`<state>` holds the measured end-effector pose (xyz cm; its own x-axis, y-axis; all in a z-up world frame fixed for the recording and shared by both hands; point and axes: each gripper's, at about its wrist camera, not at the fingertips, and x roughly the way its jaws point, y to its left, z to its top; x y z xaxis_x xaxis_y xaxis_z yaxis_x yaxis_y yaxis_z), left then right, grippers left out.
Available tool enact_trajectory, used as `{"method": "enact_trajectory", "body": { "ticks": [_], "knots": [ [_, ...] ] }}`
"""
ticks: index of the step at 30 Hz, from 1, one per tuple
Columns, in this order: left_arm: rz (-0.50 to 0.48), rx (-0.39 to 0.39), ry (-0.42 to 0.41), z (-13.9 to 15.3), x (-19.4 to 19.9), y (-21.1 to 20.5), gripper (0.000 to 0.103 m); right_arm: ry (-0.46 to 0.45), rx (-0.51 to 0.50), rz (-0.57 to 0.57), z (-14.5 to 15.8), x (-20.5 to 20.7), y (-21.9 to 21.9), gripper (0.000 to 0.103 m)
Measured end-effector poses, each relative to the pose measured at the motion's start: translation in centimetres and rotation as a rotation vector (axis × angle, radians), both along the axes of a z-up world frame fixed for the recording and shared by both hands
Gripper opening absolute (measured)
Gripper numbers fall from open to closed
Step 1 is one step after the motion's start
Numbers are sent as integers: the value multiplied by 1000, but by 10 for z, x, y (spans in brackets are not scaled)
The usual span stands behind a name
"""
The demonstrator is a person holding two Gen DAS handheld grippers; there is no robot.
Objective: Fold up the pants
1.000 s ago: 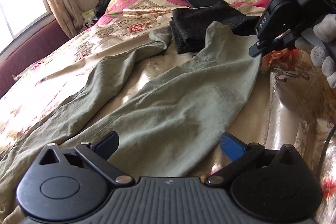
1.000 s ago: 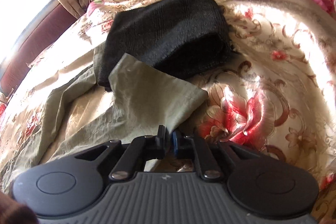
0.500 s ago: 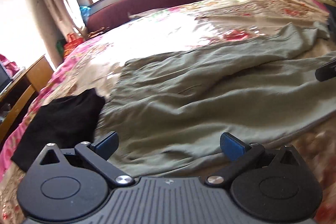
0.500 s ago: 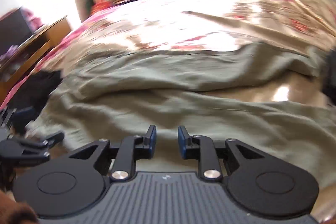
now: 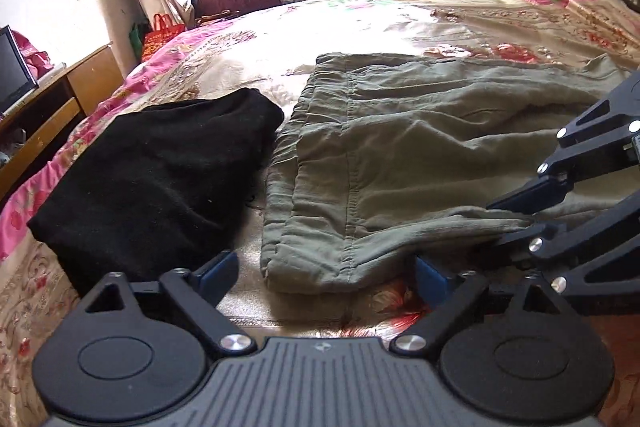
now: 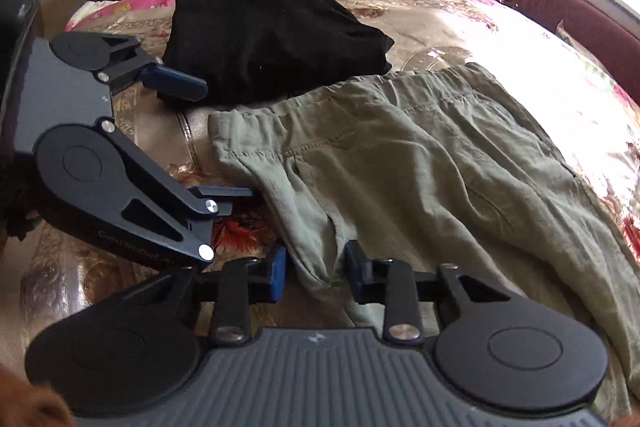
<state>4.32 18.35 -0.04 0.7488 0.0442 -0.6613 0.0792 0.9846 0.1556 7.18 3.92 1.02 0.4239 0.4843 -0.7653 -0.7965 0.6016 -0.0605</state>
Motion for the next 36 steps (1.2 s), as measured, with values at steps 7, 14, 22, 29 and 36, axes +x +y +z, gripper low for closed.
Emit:
{"method": "enact_trajectory", "body": {
  "ticks": [7, 14, 22, 29, 36],
  "knots": [
    [-31, -52, 40, 5, 0, 12, 51, 70, 36, -7, 8, -4, 2, 10],
    [31, -8, 70, 14, -23, 34, 44, 150, 115, 105, 11, -35, 26, 10],
    [19, 50, 86, 31, -26, 42, 53, 189, 191, 81, 39, -9, -1, 28],
    [-105, 112, -57, 68, 34, 22, 71, 62, 103, -148, 60, 91, -66, 48],
    [-131, 98, -7, 75, 62, 21, 72, 114, 153, -114, 41, 106, -76, 48]
  ]
}}
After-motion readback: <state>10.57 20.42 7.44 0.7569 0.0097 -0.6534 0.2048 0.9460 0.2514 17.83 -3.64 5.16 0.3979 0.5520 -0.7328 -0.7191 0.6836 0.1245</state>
